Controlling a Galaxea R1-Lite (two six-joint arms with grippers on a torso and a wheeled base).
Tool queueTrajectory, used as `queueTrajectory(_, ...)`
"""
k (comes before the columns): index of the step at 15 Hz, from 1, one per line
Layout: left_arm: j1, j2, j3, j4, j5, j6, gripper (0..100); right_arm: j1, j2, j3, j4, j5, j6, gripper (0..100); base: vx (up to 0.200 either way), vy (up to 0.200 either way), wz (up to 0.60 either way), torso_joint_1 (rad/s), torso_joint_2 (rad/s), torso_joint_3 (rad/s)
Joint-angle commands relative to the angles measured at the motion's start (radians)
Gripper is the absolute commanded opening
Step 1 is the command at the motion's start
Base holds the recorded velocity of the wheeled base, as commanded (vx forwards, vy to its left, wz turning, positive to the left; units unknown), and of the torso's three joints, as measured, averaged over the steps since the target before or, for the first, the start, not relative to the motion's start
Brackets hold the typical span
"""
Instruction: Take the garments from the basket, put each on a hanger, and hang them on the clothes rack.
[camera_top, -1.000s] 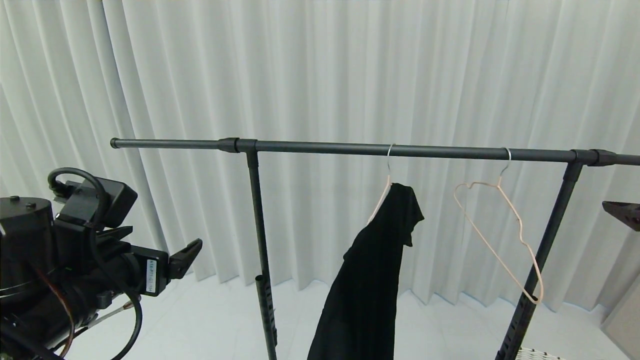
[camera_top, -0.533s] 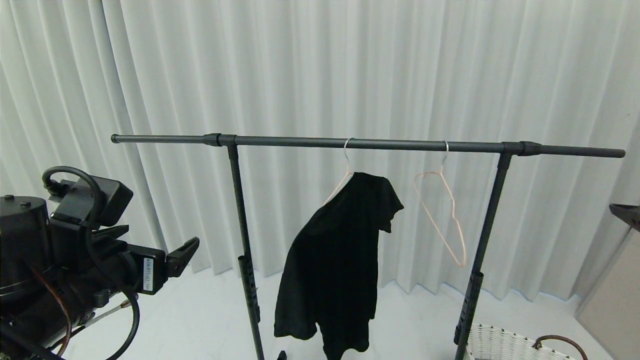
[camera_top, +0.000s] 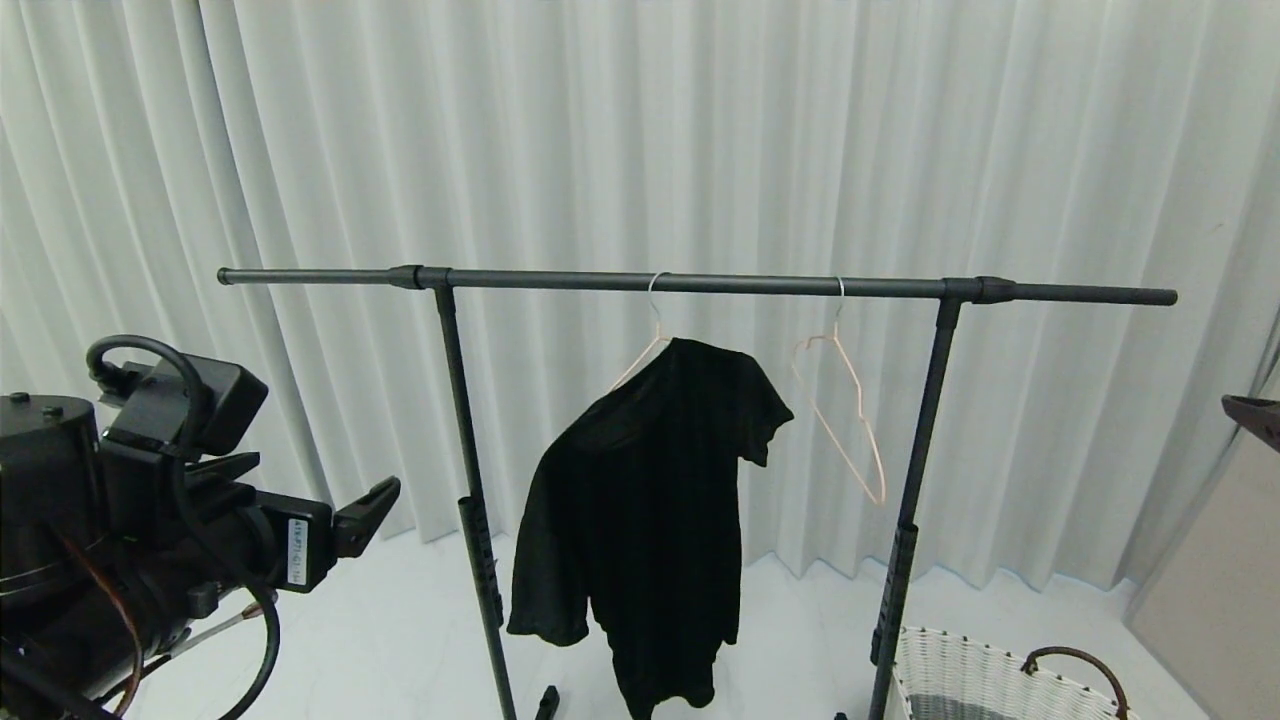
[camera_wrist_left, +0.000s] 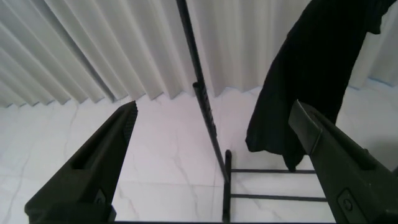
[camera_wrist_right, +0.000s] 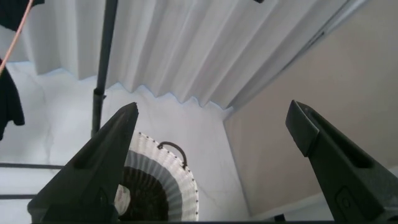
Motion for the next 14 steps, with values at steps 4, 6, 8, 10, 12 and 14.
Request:
queueTrajectory(4,0.002,0.001,0.003,0.0,0.001,0.0,100,0.0,-0.012,0.013,-0.001,-0.002,-0.001,100,0.0,0.0,0.0,-0.069,0.17,0.09)
queueTrajectory(6,0.002,0.004,0.004,0.0,0.001,0.0,100,-0.008,-0.035,0.047,-0.001,-0.002,-0.001,100,0.0,0.0,0.0,-0.205,0.46,0.256)
queueTrajectory(8,0.002,0.006,0.02,0.0,0.001,-0.002,100,-0.025,-0.047,0.073,-0.001,-0.001,-0.001,100,0.0,0.0,0.0,-0.222,0.5,0.273)
queueTrajectory(10,0.0,-0.005,0.046,0.001,0.001,0.0,100,-0.036,-0.047,0.074,-0.001,-0.001,-0.002,100,0.0,0.0,0.0,-0.22,0.5,0.283)
queueTrajectory(12,-0.021,-0.037,0.09,0.001,-0.001,0.001,100,-0.039,-0.054,0.086,-0.001,-0.002,-0.008,100,0.0,0.0,0.0,-0.202,0.49,0.278)
queueTrajectory(14,-0.031,-0.051,0.098,0.0,-0.002,0.001,100,-0.053,-0.069,0.1,0.001,-0.001,-0.028,100,0.0,0.0,0.0,-0.193,0.49,0.278)
